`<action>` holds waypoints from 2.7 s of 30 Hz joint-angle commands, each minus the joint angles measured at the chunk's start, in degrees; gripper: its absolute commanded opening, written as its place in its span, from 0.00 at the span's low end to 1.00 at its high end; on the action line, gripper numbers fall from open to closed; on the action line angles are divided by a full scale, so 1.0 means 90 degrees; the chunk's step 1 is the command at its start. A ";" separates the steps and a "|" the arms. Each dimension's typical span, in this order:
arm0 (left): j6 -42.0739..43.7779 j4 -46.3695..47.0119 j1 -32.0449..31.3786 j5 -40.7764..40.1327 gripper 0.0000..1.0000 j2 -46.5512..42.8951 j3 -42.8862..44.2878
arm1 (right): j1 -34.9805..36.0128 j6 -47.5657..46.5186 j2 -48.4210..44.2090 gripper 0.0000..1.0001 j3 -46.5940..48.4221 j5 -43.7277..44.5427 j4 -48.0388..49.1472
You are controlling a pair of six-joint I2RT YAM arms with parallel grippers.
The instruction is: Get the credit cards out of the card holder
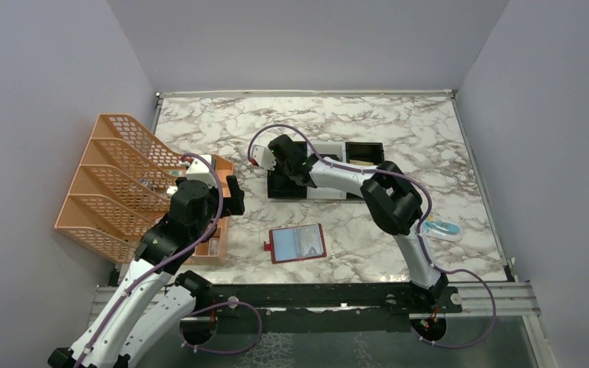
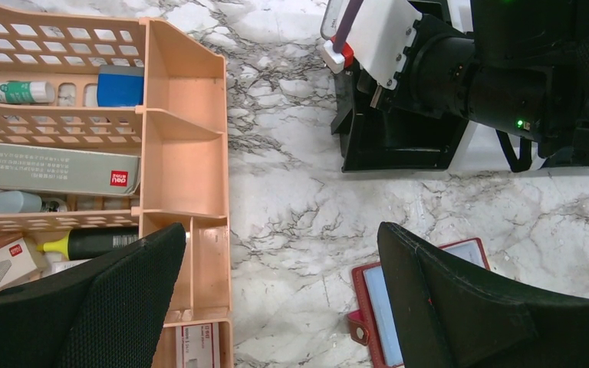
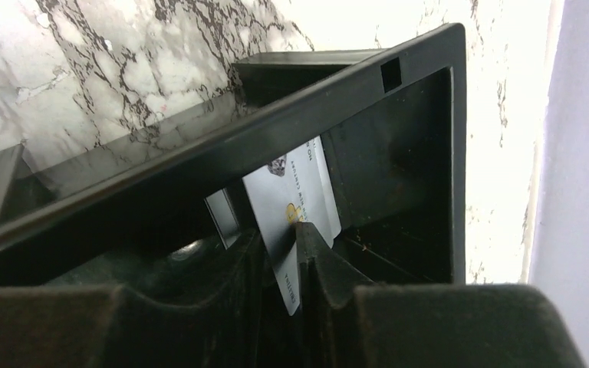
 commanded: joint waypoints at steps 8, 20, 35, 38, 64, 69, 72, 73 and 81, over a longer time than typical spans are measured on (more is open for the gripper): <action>0.0083 0.0124 0.0026 -0.0008 0.99 0.0028 -0.0092 | -0.0098 0.0264 -0.0083 0.28 0.0170 -0.0212 -0.0248; 0.0097 0.0117 0.0026 0.0036 0.99 0.0162 -0.0071 | -0.0112 0.0567 -0.0257 0.33 0.0300 -0.0552 -0.0423; 0.0101 0.0115 0.0026 0.0074 0.99 0.0171 -0.0072 | -0.0156 0.1403 -0.0828 0.42 0.0262 -0.0772 -0.0075; 0.0103 0.0123 0.0026 0.0101 0.99 0.0184 -0.0072 | -0.0156 0.2116 -0.1571 0.42 -0.0380 -0.0964 0.0525; -0.2373 0.2827 -0.0893 0.3843 0.97 0.1973 -0.1007 | -0.0228 0.9958 -0.6945 0.49 -0.7858 -0.3284 0.2684; -0.2899 0.2979 -0.1632 0.2982 0.95 0.2298 -0.1127 | -0.0233 0.9764 -0.6795 0.38 -0.7801 -0.3524 0.2473; -0.3039 0.3042 -0.1927 0.2883 0.91 0.2604 -0.1243 | -0.0230 0.9773 -0.6679 0.36 -0.7874 -0.3834 0.2736; -0.3046 0.3066 -0.2009 0.2865 0.89 0.2685 -0.1276 | -0.0225 0.9774 -0.6607 0.35 -0.7854 -0.3915 0.2764; -0.3762 0.3662 -0.2171 0.2352 0.71 0.3111 -0.1719 | -0.0232 0.9786 -0.5910 0.27 -0.7685 -0.4322 0.3035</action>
